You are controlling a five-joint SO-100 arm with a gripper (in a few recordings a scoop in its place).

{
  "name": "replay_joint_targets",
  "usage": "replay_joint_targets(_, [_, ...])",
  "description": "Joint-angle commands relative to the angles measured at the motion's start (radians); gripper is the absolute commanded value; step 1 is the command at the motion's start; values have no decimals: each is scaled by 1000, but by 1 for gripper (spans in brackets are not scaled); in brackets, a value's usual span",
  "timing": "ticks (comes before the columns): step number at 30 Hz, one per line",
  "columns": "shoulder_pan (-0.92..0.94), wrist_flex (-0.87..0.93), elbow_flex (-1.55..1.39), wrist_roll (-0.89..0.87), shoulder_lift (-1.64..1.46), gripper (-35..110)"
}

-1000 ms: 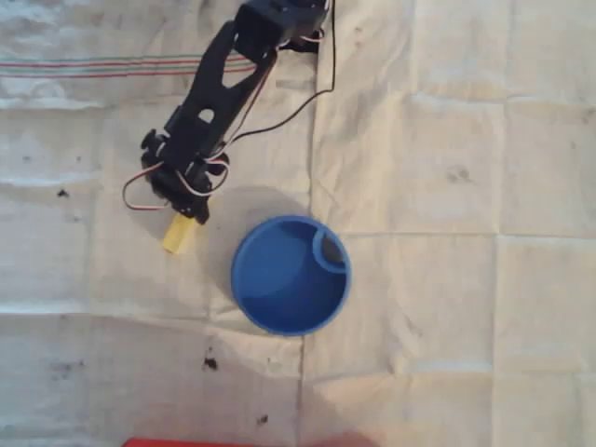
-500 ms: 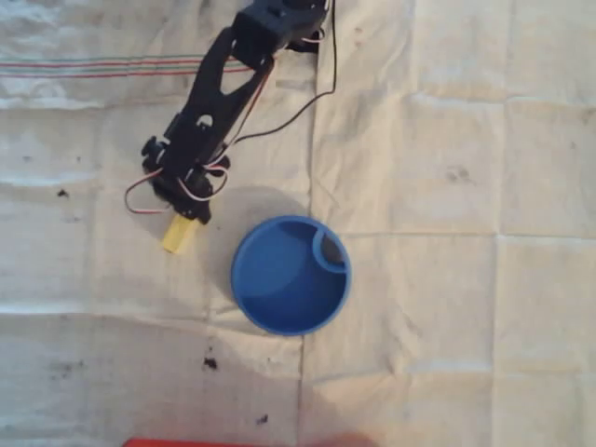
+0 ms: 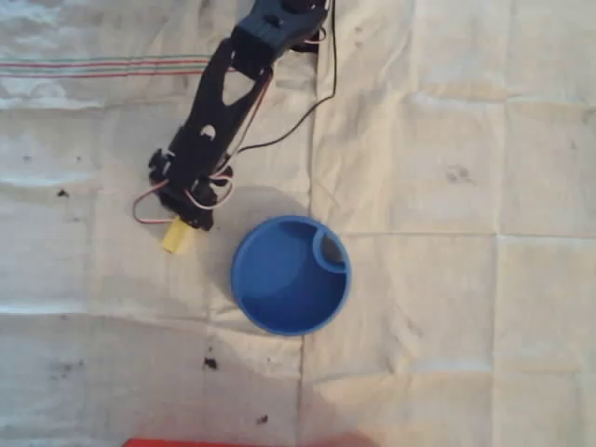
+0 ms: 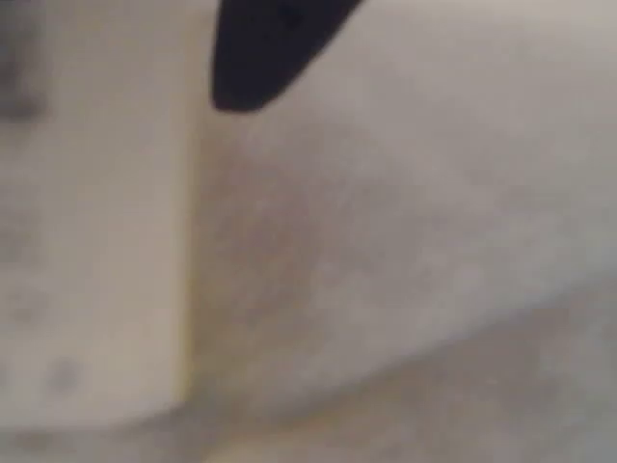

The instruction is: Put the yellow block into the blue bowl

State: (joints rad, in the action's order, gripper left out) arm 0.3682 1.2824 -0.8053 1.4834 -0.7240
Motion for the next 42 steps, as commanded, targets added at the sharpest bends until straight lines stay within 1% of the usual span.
replay_joint_targets(1, [-2, -9, 83, 0, -52, -2])
replay_joint_targets(4, [0, -2, 98, 0, -81, 1])
replay_joint_targets(8, [6, 6, 124, -2, -135, 0])
replay_joint_targets(15, [-9, 20, 124, -106, -305, 0])
replay_joint_targets(24, [-198, 158, 126, -206, -505, 0])
replay_joint_targets(34, [-426, 166, 118, -314, -495, 0])
replay_joint_targets(38, [-460, 161, 126, -348, -439, 0])
replay_joint_targets(42, [-451, 109, 126, -379, -391, 0])
